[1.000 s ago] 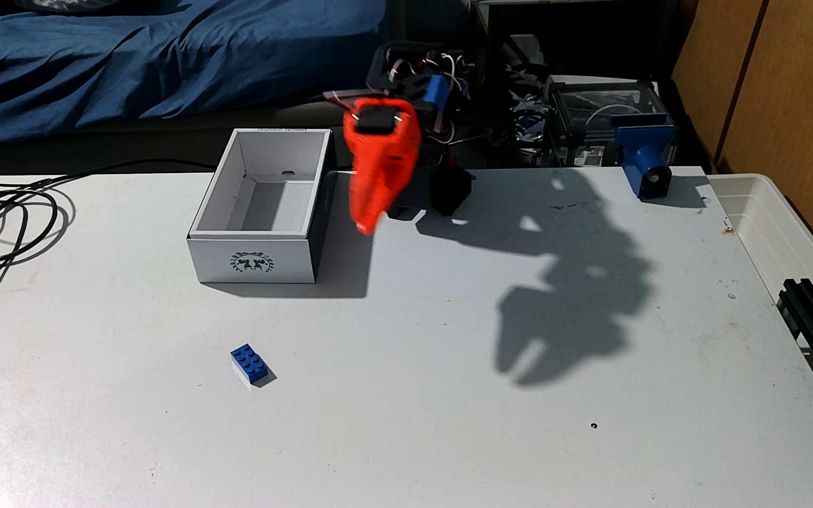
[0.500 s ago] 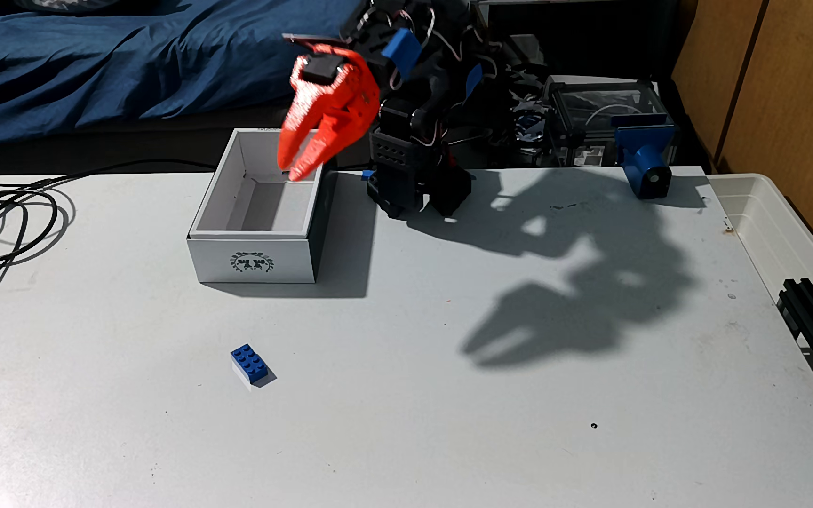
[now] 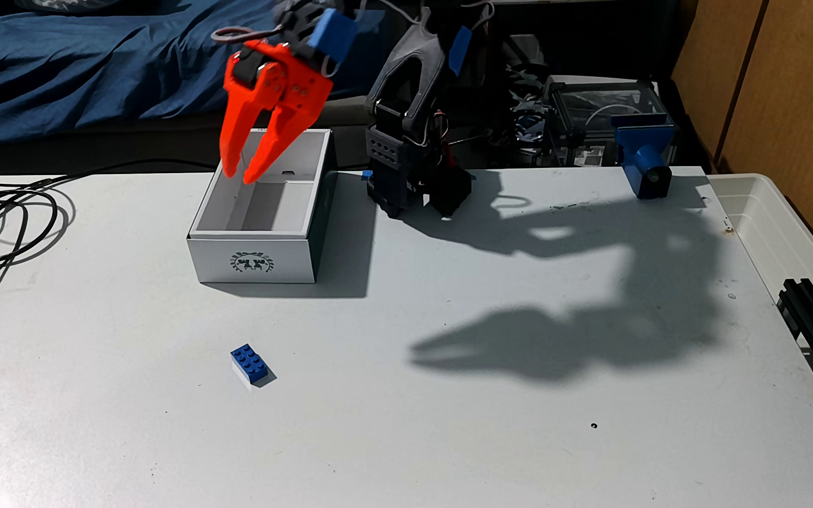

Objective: Grab the blue brick and place in box

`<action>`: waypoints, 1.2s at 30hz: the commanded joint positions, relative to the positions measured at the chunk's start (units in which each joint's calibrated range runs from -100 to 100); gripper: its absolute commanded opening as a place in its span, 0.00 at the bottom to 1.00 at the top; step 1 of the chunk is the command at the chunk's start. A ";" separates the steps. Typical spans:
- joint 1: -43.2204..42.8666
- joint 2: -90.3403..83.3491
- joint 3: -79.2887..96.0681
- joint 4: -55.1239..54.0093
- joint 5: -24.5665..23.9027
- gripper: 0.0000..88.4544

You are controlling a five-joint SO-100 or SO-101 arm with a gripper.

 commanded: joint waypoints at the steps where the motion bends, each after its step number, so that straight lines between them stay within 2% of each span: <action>1: 0.14 7.10 -7.13 3.75 -1.13 0.08; 9: -1.20 26.12 -20.53 13.91 -1.55 0.08; 18: -4.99 45.24 -39.43 23.39 -5.29 0.08; 26: -9.00 57.67 -52.03 24.60 -7.97 0.08; 36: -6.77 71.20 -68.00 28.30 -8.08 0.08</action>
